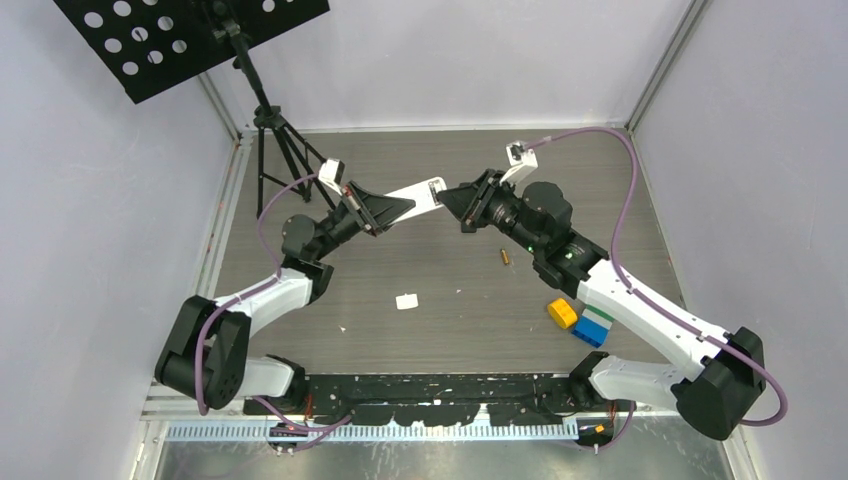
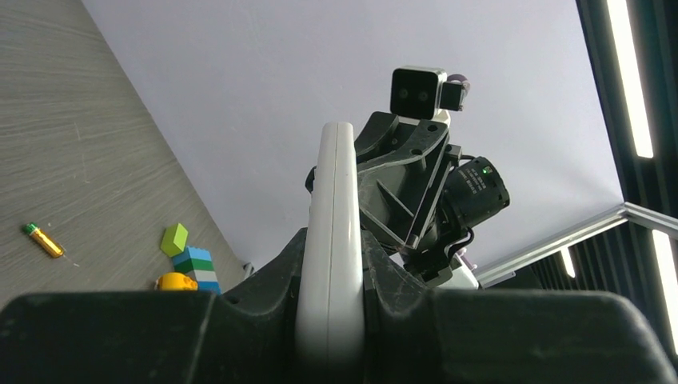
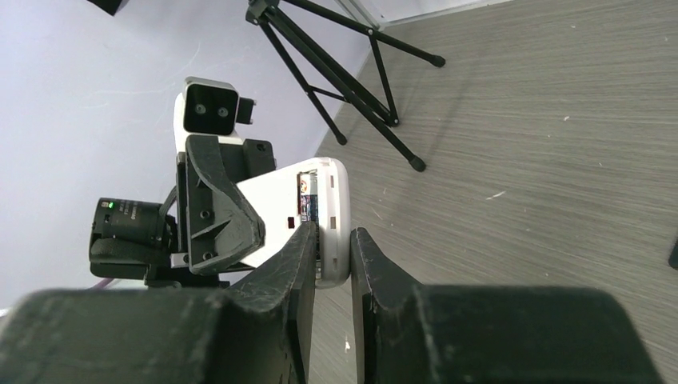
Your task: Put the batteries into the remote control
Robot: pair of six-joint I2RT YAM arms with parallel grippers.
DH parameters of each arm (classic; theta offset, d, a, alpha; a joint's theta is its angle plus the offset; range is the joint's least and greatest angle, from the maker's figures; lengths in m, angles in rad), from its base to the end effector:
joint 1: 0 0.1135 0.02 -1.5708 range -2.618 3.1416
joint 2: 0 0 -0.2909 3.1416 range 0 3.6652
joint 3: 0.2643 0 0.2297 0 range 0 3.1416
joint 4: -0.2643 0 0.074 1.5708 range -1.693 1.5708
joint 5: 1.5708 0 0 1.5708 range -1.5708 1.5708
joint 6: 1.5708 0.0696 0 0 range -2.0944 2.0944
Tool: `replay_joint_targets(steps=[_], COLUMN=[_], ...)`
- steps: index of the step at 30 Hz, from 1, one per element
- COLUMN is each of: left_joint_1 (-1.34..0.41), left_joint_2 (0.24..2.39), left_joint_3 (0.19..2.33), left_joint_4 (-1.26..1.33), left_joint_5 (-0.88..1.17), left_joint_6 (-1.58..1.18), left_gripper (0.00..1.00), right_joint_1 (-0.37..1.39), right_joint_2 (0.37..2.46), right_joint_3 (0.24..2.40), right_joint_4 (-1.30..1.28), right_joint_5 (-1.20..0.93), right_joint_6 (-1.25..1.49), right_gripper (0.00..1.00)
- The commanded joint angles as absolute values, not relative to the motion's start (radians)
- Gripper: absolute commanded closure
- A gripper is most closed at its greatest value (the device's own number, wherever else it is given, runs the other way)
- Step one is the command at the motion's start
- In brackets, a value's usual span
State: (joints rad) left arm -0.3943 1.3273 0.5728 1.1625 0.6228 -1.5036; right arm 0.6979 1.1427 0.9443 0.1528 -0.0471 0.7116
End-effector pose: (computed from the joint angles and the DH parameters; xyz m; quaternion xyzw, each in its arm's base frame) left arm 0.2358 -0.1421 0.3395 -0.0577 0.5793 -0.7446 0.3266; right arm 0.2062 0.1772 0.3867 -0.0113 0.7229 0.4604 0.5151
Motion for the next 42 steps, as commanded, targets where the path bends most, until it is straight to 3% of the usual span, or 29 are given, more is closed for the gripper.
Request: replay_joint_targets(steps=[1,16,20,29,34,42], left_joint_1=[-0.442,-0.439,-0.437,-0.437,-0.437,-0.437], left_joint_2=[1.308,1.12,1.073,1.015,1.008,1.02], left_joint_3=[0.644,0.6,0.588,0.592,0.592,0.601], left_joint_4=[1.213,0.706,0.651,0.591,0.571,0.569], left_joint_5=[0.732,0.778,0.805,0.895,0.892,0.879], left_joint_6=[-1.461,-0.888,-0.803,-0.704,-0.701,-0.711], left_gripper=[1.0,1.0,1.0,1.0,1.0,1.0], right_joint_1=[0.743,0.698,0.686,0.622,0.496,0.465], right_joint_2=[1.147,0.899,0.869,1.001,1.161,1.447], right_joint_3=[0.955,0.93,0.921,0.95,0.931,0.969], right_joint_4=[0.008,-0.11,-0.162,-0.411,-0.452,-0.434], right_joint_5=[-0.112,-0.057,-0.009,0.394,0.342,0.368], right_joint_6=[0.625,0.645,0.639,0.721,0.75,0.608], right_gripper=[0.81,0.38,0.37,0.35,0.33,0.3])
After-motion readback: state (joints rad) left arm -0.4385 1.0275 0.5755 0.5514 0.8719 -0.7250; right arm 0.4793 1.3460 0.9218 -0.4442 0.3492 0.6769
